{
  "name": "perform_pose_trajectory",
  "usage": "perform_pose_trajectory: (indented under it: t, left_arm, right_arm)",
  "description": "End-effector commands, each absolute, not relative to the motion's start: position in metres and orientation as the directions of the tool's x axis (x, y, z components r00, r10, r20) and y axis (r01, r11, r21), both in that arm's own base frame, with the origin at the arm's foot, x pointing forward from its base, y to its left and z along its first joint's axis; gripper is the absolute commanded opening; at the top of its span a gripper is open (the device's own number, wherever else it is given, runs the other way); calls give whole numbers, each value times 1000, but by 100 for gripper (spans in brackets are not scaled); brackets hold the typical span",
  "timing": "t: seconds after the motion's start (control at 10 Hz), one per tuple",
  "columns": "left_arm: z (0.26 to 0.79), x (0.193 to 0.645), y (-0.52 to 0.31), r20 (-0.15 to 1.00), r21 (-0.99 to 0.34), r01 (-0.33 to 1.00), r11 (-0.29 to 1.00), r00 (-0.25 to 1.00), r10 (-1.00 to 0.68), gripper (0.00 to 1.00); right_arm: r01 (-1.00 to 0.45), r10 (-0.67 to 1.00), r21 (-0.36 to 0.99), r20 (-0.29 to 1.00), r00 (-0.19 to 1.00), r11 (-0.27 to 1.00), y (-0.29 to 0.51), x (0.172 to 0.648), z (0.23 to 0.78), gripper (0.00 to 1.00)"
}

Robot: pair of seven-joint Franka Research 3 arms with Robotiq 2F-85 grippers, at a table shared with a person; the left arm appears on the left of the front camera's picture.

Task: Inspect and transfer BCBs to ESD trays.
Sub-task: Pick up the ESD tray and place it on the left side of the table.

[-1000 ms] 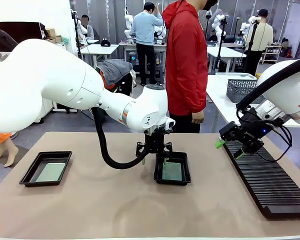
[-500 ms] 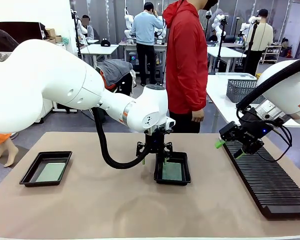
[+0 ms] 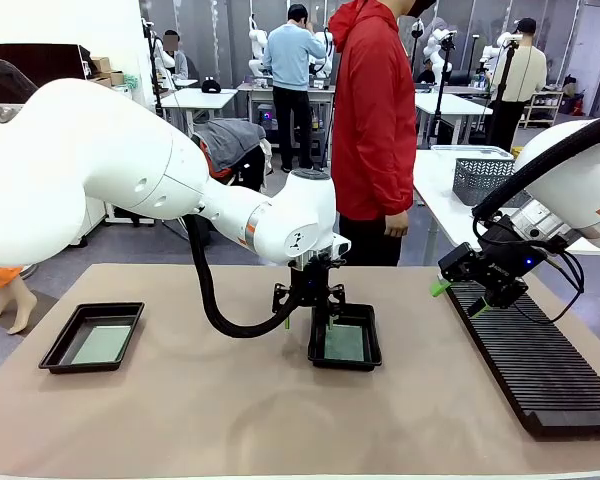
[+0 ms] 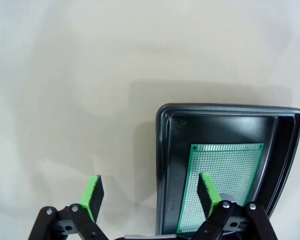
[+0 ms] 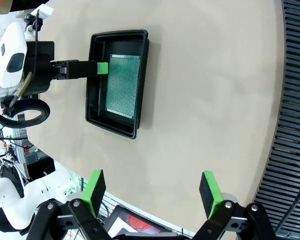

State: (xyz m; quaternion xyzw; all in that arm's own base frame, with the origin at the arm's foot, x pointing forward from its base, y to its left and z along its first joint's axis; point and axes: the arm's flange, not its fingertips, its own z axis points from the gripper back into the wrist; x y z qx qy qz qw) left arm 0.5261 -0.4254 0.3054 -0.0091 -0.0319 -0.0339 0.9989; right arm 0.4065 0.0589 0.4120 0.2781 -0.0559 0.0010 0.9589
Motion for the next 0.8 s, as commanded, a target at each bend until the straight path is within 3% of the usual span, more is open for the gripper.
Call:
perform_pose_trajectory:
  t: [0.0,0.1,0.4,0.5,0.6,0.7]
  left_arm:
    - [304,526,-424,67,-24,85,996,994,-84,87]
    - [304,525,-423,56,-24,91,996,994,-89,81]
    - [304,526,-422,46,-39,110,993,993,-108,49]
    - [304,528,-422,47,-48,117,992,992,-114,44]
    - [304,529,-423,47,-55,125,991,991,-122,30]
    - [305,529,-425,50,-56,130,990,991,-127,24]
  right_arm:
    - [-20,-45,534,108,993,845,61,407,413,100]
    - [-20,-45,534,108,993,845,61,407,413,100]
    - [-20,-45,534,108,993,845,61,407,413,100]
    - [-20,-45,534,108,993,845,61,407,413,100]
    - [-20,-45,534,108,993,845,61,407,413,100]
    - [-20,-45,534,108,993,845,61,407,413,100]
